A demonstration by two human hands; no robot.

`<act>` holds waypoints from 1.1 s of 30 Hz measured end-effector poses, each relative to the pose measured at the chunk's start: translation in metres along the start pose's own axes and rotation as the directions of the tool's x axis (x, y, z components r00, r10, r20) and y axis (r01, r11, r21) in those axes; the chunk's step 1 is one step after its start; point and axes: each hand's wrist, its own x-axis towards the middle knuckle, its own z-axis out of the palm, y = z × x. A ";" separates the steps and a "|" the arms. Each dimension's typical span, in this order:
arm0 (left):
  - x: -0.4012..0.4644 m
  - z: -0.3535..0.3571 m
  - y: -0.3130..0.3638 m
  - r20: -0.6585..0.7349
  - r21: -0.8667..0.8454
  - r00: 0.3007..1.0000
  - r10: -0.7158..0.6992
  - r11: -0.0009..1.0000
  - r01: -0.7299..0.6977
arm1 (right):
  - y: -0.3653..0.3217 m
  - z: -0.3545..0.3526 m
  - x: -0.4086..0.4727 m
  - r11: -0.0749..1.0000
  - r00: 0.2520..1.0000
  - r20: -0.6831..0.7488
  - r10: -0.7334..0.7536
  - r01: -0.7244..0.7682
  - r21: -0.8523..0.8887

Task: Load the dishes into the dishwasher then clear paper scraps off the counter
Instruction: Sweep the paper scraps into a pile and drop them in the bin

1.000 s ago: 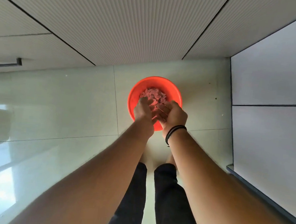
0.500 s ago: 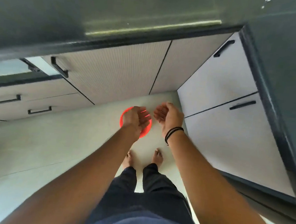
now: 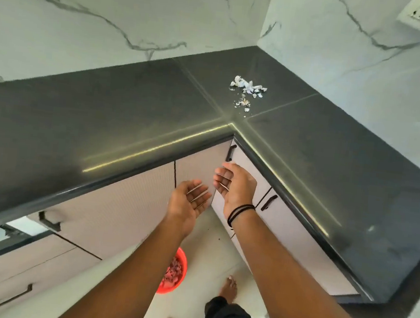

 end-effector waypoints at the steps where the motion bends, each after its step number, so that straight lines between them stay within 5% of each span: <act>1: 0.001 0.013 0.001 0.017 0.002 1.000 0.005 1.000 -0.005 | -0.009 -0.003 0.006 1.000 1.000 -0.018 -0.013 0.013 0.024; 11: 0.068 0.144 0.011 0.056 0.315 0.994 0.093 0.943 -0.106 | -0.092 -0.037 0.109 0.976 0.997 -0.082 0.014 0.004 0.218; 20: 0.134 0.213 0.021 -0.067 0.304 0.985 0.161 0.943 -0.133 | -0.127 -0.043 0.204 0.954 0.996 -0.037 0.084 -0.069 0.290; 25: 0.172 0.230 0.030 -0.057 0.437 0.968 0.243 0.878 -0.194 | -0.130 -0.029 0.247 0.977 0.999 -0.013 0.035 -0.032 0.209; 27: 0.192 0.227 0.033 -0.007 0.606 0.937 0.348 0.747 -0.273 | -0.124 -0.027 0.265 0.998 0.999 -0.016 -0.031 0.032 0.054; 29: 0.217 0.220 0.037 0.134 0.807 0.907 0.399 0.487 -0.334 | -0.113 -0.029 0.285 0.975 0.992 0.014 -0.126 0.127 -0.182; 33: 0.272 0.203 0.047 0.384 0.917 0.862 0.331 -0.023 -0.399 | -0.099 -0.034 0.317 0.752 0.967 0.184 -0.178 0.254 -0.608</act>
